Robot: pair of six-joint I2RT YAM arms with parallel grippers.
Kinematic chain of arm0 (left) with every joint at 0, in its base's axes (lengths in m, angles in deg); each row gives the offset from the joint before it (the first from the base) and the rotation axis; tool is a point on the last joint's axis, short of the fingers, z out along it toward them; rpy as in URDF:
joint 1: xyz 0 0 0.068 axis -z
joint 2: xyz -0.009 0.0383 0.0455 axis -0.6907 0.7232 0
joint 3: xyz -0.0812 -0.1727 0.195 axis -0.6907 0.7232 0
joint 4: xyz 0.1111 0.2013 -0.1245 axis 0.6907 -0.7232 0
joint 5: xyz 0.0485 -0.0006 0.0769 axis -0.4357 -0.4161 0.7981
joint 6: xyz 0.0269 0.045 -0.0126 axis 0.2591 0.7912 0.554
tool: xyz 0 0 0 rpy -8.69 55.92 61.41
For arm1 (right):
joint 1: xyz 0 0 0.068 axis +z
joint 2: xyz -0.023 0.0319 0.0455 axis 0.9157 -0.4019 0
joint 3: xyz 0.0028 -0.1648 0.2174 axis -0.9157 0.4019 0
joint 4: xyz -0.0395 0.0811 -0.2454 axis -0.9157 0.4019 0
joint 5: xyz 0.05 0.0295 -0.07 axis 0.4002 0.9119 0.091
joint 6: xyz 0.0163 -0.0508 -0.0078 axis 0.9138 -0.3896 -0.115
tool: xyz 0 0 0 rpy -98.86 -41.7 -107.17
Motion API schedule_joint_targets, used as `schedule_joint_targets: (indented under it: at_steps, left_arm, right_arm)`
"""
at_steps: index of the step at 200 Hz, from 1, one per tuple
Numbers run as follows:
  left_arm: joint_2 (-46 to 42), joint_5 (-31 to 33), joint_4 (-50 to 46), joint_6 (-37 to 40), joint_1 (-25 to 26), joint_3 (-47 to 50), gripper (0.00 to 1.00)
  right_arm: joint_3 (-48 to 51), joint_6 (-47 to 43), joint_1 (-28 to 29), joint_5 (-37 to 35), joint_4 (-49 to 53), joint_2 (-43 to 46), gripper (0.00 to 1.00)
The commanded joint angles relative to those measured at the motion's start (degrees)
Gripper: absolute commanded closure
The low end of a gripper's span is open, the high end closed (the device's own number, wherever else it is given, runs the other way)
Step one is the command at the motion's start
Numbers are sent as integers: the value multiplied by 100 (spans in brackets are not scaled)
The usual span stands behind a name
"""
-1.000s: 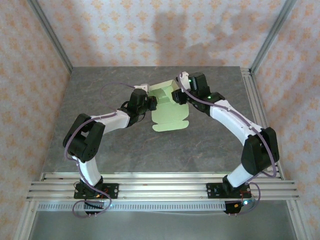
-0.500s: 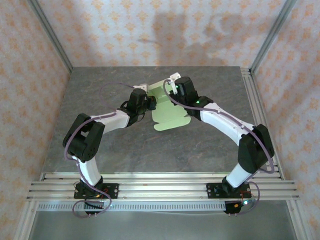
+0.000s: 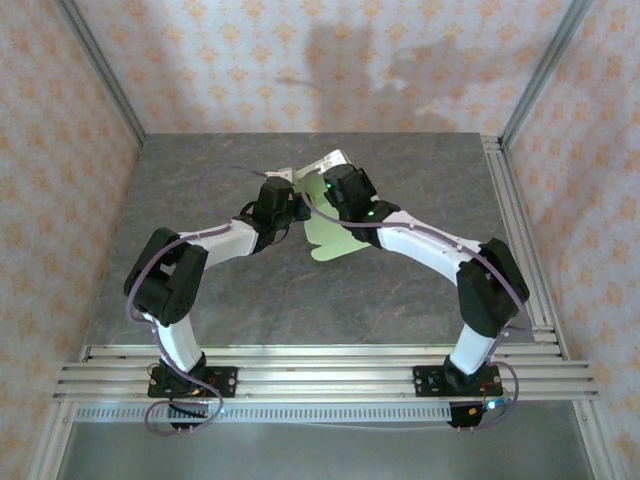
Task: Fold the paper box
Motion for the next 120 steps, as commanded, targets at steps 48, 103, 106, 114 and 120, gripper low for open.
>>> schedule_joint_targets:
  at_steps: [48, 103, 106, 114, 120]
  left_arm:
    - [-288, -177, 161, 40, 69, -90, 100]
    - [-273, -196, 205, 33, 72, -98, 100]
    - [-275, -202, 206, 35, 76, -98, 100]
    - [-277, -221, 220, 40, 73, -103, 100]
    - [-274, -232, 223, 40, 76, -101, 100]
  right_arm:
    - [-163, 565, -161, 266, 166, 188, 73]
    - [-133, 787, -384, 521, 469, 433, 54]
    - [-136, 773, -395, 521, 474, 430, 54]
    - [-141, 784, -433, 561, 496, 406, 53]
    - [-165, 800, -461, 627, 539, 379, 52]
